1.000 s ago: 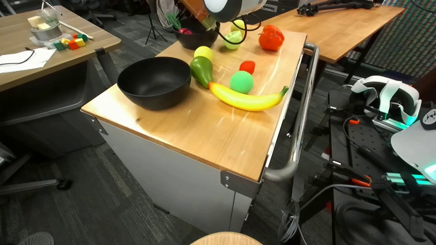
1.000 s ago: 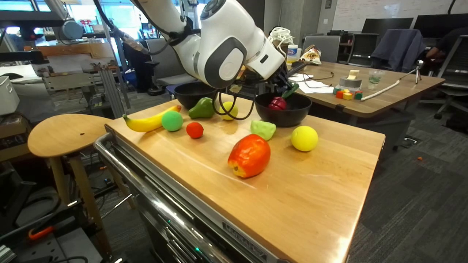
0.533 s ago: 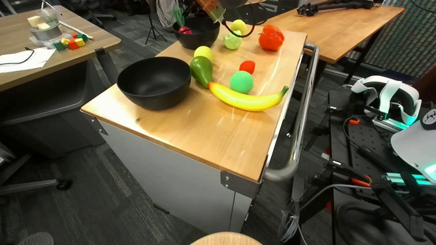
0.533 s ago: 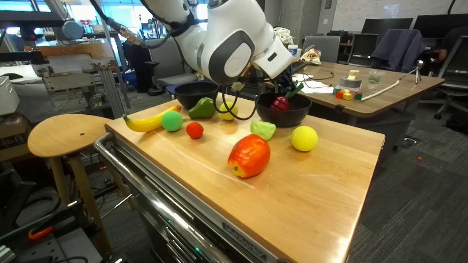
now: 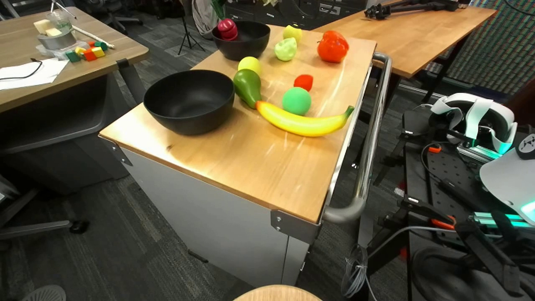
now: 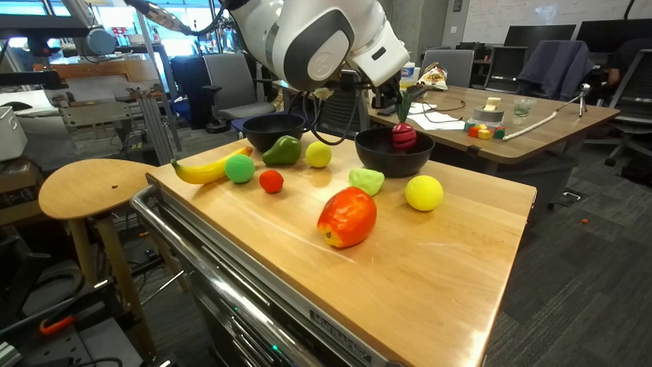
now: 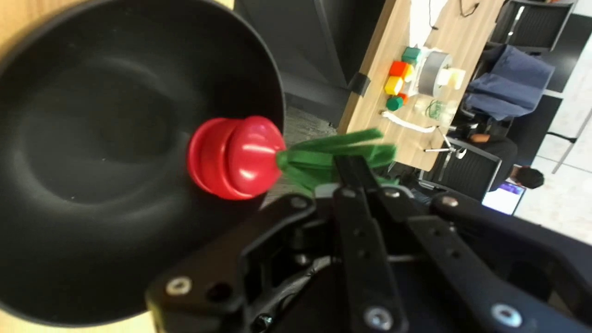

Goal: Take the fruit and vegetable toys out of the black bowls and put them on the counter

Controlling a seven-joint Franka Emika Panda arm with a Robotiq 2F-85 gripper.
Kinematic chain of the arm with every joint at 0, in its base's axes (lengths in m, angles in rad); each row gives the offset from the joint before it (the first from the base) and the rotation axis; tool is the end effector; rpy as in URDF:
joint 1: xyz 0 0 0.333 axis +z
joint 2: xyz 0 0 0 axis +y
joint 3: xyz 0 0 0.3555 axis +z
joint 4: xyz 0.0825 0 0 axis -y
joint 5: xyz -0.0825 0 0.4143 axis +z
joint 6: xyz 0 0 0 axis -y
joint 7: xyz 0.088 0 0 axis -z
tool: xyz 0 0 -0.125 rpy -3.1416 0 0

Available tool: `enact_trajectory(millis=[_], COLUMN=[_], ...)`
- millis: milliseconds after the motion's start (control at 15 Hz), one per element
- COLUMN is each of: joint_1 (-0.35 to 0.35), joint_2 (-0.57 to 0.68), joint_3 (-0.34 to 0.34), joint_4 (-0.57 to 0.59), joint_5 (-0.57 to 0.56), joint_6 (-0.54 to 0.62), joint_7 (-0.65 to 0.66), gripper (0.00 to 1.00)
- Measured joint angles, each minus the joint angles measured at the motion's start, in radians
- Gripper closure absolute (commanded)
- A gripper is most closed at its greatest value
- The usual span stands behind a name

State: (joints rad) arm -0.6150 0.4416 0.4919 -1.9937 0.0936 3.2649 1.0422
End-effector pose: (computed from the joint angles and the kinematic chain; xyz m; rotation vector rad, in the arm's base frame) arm 0.6962 -0.1324 0.3682 -1.8574 1.5640 -0.8942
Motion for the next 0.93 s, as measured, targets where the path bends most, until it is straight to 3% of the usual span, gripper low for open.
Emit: enact_trajectory(millis=[333,400,467,600,800,933], joint_1=[-0.37,-0.448,-0.525,-0.662,-0.718,-0.667], joint_2=[-0.031,-0.034,-0.035,-0.042,-0.097,-0.143], joint_3=[0.402,0.478,0.549,0.652,0.631,0.53], joint_4=[-0.022,-0.027,-0.033,-0.047,-0.05,-0.046], joint_5=[-0.009,-0.007,-0.006,-0.007,0.134,0.205], joint_6=[-0.097,-0.121,-0.145,-0.215,-0.434,-0.588], joint_7=[-0.086,-0.112,-0.137,-0.181,-0.338,-0.4], gripper=[0.97,0.71,0.7,0.57,0.32,0.18])
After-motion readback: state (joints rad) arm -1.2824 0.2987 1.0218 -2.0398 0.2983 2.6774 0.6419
